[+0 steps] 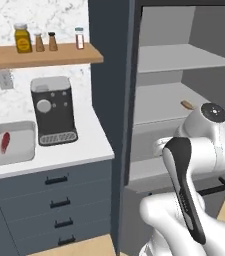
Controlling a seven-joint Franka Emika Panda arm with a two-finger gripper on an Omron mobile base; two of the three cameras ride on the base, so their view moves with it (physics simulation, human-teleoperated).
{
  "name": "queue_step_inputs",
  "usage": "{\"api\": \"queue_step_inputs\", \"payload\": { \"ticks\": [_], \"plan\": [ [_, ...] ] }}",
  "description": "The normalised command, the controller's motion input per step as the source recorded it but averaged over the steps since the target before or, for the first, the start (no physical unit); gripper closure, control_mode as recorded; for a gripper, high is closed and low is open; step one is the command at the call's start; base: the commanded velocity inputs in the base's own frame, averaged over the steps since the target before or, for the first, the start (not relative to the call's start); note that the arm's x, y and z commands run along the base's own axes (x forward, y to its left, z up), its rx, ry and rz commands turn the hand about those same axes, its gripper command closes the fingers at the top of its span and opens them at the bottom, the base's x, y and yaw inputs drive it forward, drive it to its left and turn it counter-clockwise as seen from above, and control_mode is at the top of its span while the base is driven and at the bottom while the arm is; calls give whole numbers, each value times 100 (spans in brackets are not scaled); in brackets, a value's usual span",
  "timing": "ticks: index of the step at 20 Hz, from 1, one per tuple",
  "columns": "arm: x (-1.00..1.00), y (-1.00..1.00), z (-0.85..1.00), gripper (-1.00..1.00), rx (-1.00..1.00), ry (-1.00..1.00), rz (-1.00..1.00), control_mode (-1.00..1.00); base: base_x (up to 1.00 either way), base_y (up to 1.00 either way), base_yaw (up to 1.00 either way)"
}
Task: Place one sweet potato and one steak in each tupperware on the nearby counter, to pack two identical lunches.
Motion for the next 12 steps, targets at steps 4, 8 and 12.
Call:
{"api": "queue_step_inputs", "payload": {
  "ticks": [4,8,12],
  "plan": [
    [0,0,0,-100,0,0,0,100,19,-61,-4],
    [0,0,0,-100,0,0,0,100,35,-18,-12],
    [0,0,0,-100,0,0,0,100,49,-31,-25]
  ]
}}
